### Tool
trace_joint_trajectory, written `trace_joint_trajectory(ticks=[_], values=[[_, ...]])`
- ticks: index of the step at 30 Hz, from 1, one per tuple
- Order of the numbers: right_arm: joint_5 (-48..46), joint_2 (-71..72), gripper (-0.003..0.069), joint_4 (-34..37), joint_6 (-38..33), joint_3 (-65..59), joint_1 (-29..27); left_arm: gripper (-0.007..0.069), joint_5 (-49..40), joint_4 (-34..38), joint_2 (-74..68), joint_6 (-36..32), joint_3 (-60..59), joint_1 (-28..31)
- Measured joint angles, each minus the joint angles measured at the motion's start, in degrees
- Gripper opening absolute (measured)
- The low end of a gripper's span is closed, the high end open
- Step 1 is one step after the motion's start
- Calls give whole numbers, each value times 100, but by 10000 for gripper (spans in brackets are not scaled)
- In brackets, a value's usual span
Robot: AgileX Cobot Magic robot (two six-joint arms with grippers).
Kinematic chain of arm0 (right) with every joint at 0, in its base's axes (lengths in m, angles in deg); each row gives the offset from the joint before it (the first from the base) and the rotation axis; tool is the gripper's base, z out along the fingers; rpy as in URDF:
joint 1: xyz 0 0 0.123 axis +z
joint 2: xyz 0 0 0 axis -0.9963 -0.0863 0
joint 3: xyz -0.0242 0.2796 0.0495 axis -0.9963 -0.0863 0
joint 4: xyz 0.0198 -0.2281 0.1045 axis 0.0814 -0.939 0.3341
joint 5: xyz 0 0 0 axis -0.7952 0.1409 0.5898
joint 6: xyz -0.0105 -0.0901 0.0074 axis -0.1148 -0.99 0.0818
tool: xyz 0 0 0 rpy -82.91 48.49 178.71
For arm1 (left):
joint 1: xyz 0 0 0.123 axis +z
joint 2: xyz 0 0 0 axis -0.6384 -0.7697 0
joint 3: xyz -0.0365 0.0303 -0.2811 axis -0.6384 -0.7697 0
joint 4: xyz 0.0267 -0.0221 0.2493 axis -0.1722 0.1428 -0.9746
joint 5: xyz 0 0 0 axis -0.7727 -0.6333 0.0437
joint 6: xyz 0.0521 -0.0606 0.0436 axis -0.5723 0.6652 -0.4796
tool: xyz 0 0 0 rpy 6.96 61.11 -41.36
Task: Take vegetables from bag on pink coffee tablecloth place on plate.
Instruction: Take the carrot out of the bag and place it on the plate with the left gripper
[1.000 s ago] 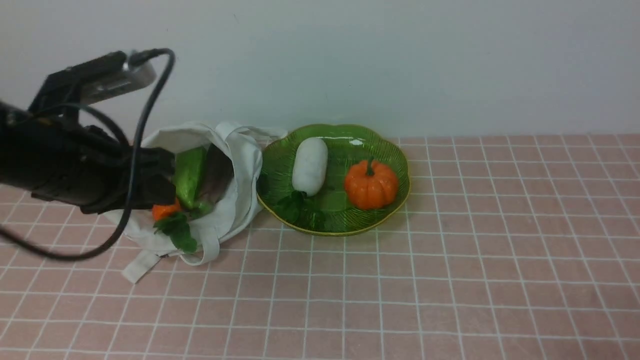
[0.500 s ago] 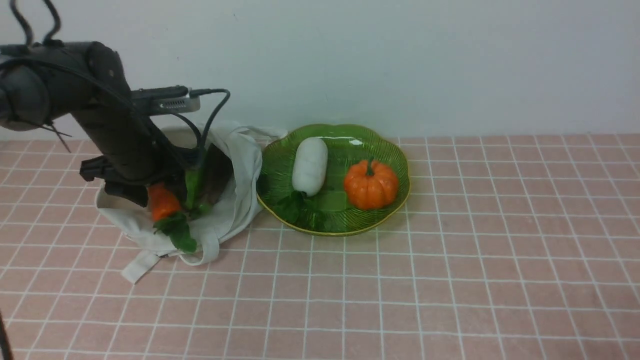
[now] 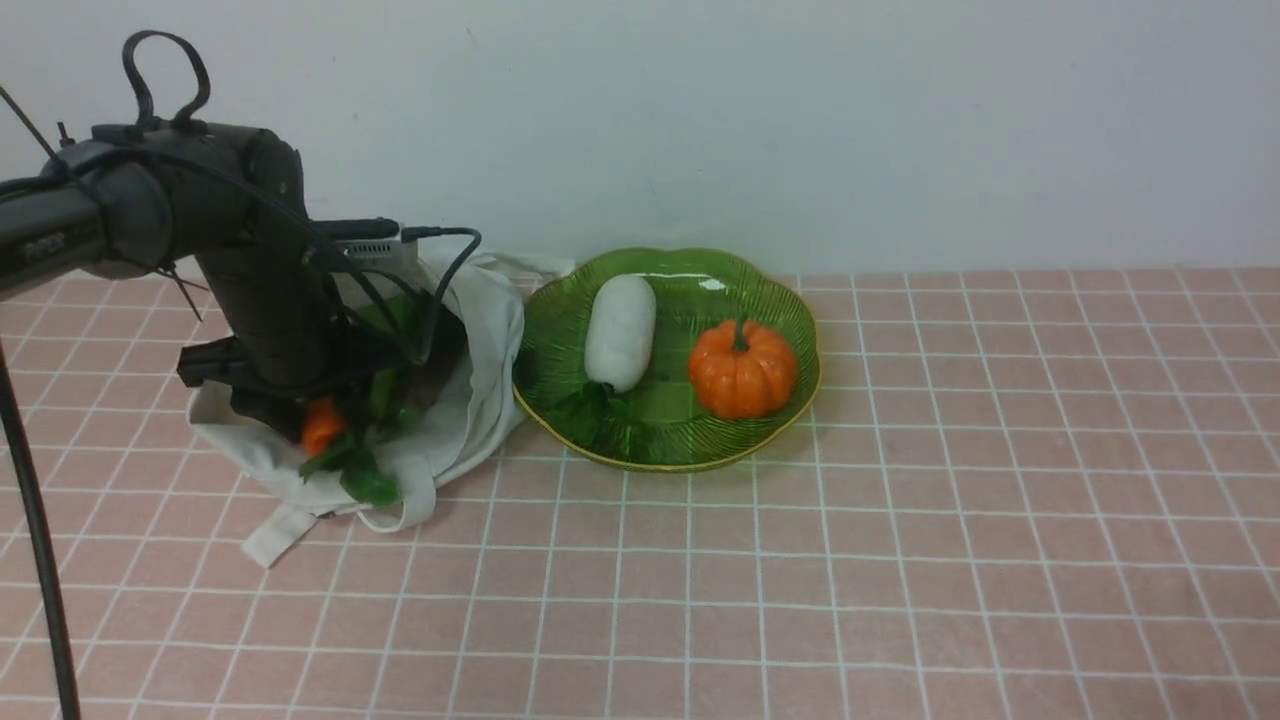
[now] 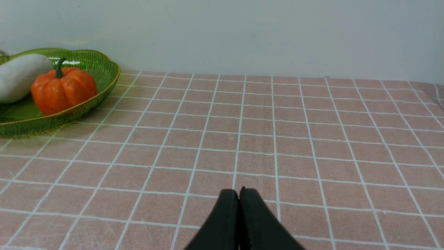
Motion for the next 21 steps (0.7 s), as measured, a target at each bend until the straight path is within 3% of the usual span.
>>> trace_joint_trajectory(ticks=[8,12,17,18,21], values=[[0,0,-15,-4,0,0,0,330,-1251,94,985,-274,-41,-558],[0,0,-15,-4,0,0,0,330,-1307,470,1273,-431,-149,-866],[0,0,-15,-4,0,0,0,330,-1347,1550,1294,-951,-107,-1726],[0,0,-15,-4,0,0,0,330,-1278,1815,1156,-986,20,-2108],[0,0,-15,-4,0,0,0,330,-725,1883,793,-1022,322,-2420]])
